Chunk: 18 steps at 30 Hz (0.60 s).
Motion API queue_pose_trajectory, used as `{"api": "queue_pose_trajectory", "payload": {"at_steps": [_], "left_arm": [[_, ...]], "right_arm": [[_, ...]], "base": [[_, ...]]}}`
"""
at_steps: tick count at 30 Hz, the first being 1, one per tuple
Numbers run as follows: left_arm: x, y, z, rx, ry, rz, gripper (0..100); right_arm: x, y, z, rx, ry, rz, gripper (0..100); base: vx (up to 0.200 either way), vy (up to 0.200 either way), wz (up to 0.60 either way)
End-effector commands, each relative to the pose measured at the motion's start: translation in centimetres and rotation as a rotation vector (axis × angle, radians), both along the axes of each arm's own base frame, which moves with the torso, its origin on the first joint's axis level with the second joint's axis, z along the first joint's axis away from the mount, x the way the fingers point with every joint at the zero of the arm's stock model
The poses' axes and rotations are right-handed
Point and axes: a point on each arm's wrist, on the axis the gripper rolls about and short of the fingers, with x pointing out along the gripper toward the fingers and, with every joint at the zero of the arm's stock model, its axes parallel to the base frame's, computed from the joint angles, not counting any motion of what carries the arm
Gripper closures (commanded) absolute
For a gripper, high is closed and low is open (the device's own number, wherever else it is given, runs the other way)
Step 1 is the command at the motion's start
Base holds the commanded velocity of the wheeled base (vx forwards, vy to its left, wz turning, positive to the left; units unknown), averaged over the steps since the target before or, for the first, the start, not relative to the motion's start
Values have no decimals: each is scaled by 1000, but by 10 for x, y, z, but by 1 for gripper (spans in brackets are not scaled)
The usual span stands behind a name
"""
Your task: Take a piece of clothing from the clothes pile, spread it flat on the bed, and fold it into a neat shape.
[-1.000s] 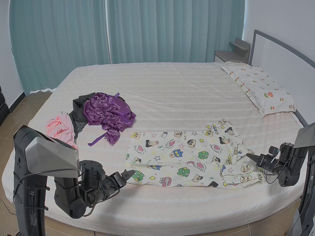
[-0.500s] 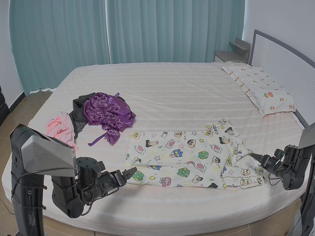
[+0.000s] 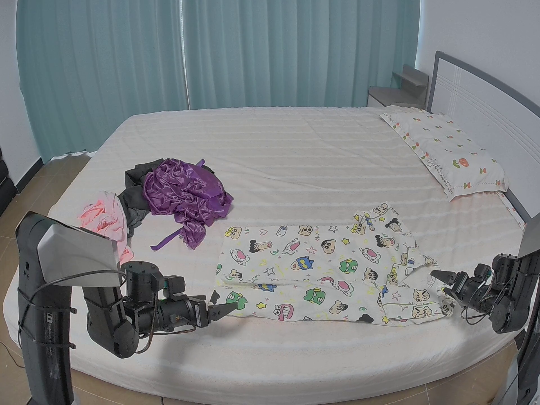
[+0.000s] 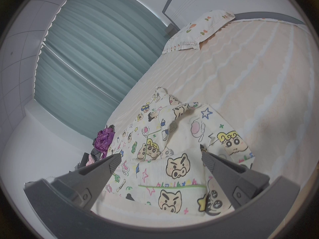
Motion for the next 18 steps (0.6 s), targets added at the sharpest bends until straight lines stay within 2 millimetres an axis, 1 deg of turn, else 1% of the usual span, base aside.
{"api": "queue_pose_trajectory", "payload": {"at_steps": [1, 7, 10, 18], "left_arm": [[7, -2, -23, 5, 18, -2, 0], [14, -6, -24, 1, -4, 0, 0], [15, -5, -26, 2, -6, 6, 0], [23, -3, -25, 14, -31, 54, 0]], "right_arm": [[-3, 1, 1, -1, -4, 5, 0], [-6, 4, 0, 2, 7, 15, 0], [-5, 6, 0, 0, 8, 25, 0], [-6, 6, 0, 1, 10, 23, 0]], "base": [[0, 0, 0], [0, 0, 0], [0, 0, 0], [0, 0, 0]]}}
